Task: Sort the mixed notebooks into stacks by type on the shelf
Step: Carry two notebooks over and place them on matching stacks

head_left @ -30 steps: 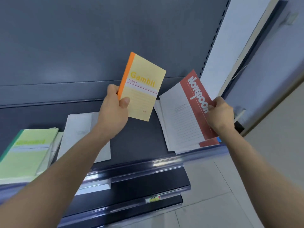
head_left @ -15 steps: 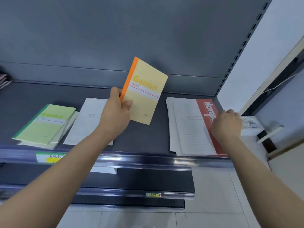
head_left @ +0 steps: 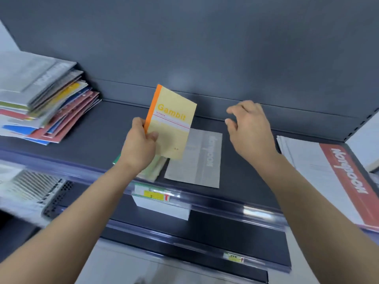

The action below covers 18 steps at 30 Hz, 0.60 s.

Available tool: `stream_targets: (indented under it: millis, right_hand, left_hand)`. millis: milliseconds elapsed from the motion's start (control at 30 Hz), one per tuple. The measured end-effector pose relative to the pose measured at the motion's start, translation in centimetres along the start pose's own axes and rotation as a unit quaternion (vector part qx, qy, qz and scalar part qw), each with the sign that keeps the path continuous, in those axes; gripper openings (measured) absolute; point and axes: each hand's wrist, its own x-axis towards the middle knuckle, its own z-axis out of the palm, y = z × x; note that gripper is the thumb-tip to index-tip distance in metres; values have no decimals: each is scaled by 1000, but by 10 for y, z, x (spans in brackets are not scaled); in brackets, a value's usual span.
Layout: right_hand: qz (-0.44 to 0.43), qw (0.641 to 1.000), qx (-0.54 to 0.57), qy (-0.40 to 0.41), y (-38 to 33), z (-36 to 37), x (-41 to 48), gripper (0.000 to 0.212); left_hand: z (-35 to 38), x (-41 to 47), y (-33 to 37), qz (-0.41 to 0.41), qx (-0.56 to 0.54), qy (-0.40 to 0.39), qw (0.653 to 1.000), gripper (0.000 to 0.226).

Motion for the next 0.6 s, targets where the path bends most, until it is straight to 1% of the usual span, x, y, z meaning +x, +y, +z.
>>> stream_targets:
  millis: [100,200,300,400,467,533,600]
  right_hand:
    - [9,1000,10,-22,-46,18,12,21]
    - [16,999,8,-27,-87,33,22,23]
    - [39,999,10,-35,-117,43,27,23]
    - [69,996,1,-54,-134,47,27,24]
    - [89,994,-11,-60,-139,45,27,25]
    - [98,993,-18,-61,-142,44,29,24]
    - [98,993,-22,-62,-145,44,31,24]
  left_hand:
    - [-32,26,-34,-60,33,-37,997,10]
    - [-51,46,-62,-90,72,-106,988,14]
    - [-59,59,-80,-94,90,-169,977,16]
    - [-62,67,-90,-97,111,-201,968,22]
    - [-64,71,-94,-90,160,-219,958,26]
    - [-66,72,-95,-75,224,-244,940,25]
    - [-64,72,-97,-70,251,-263,929,33]
